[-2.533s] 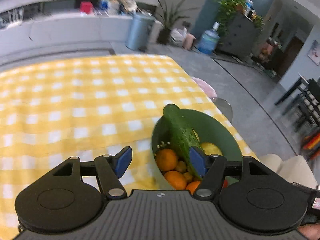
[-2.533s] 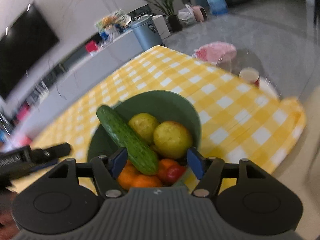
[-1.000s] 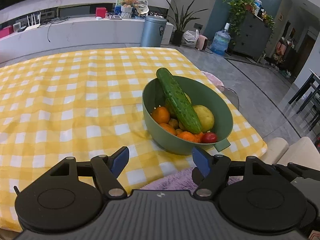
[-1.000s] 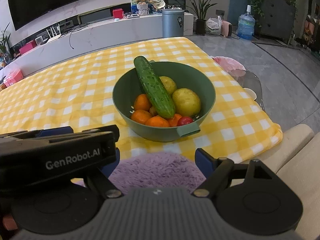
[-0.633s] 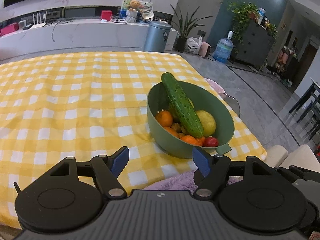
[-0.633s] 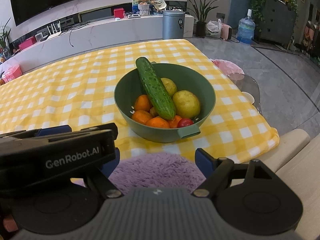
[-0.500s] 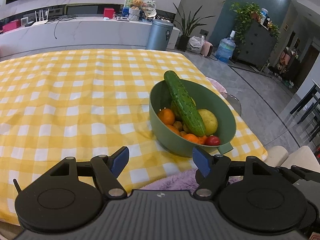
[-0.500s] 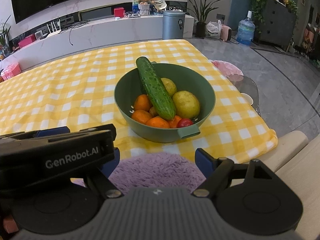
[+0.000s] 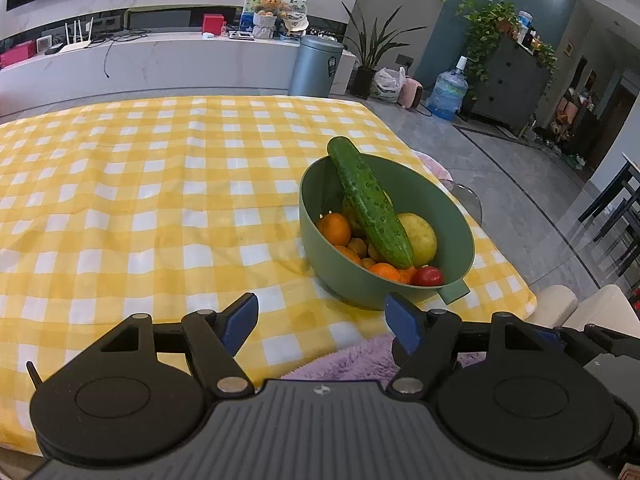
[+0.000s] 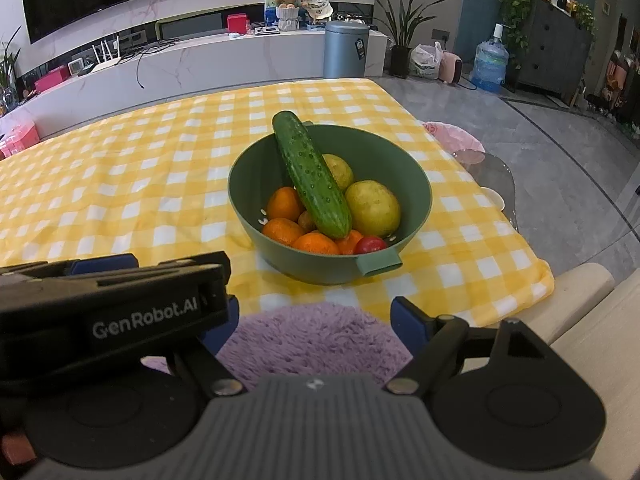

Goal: Organize fruits

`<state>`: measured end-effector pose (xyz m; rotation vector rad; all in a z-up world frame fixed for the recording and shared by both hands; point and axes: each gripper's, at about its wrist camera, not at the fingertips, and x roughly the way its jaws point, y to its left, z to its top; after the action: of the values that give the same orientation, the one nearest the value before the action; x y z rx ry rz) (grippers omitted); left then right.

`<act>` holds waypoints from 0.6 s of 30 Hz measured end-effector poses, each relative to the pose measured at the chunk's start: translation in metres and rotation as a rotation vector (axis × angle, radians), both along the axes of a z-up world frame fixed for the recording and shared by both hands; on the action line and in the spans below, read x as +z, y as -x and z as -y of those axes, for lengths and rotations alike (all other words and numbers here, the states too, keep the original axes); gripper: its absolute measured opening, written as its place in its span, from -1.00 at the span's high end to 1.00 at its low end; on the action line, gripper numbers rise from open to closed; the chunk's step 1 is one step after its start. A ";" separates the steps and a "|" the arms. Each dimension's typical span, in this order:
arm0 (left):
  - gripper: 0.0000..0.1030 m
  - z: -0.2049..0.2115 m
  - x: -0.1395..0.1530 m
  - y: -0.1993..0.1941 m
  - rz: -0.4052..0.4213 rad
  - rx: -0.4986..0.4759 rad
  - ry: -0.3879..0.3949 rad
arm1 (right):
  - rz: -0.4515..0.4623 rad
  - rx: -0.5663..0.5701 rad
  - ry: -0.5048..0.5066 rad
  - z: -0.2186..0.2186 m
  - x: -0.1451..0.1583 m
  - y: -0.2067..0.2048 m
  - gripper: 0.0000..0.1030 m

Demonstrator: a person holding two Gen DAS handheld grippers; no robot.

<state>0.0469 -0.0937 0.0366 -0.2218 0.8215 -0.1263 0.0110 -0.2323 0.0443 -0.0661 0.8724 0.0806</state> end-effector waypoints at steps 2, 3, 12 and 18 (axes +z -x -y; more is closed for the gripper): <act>-0.65 -0.001 0.000 0.001 0.001 0.004 0.006 | 0.003 0.001 0.006 -0.001 0.001 0.000 -0.55; -0.65 -0.001 0.001 0.001 0.002 0.006 0.008 | 0.005 0.001 0.009 -0.001 0.002 0.001 -0.55; -0.64 -0.004 0.004 0.003 0.013 0.005 0.018 | 0.016 0.006 0.015 -0.005 0.006 0.003 -0.55; -0.64 -0.005 0.003 0.003 0.004 -0.003 0.027 | 0.017 0.009 0.021 -0.007 0.008 0.004 -0.55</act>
<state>0.0443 -0.0890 0.0400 -0.2456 0.8168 -0.1408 0.0070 -0.2257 0.0520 -0.0902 0.8559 0.0791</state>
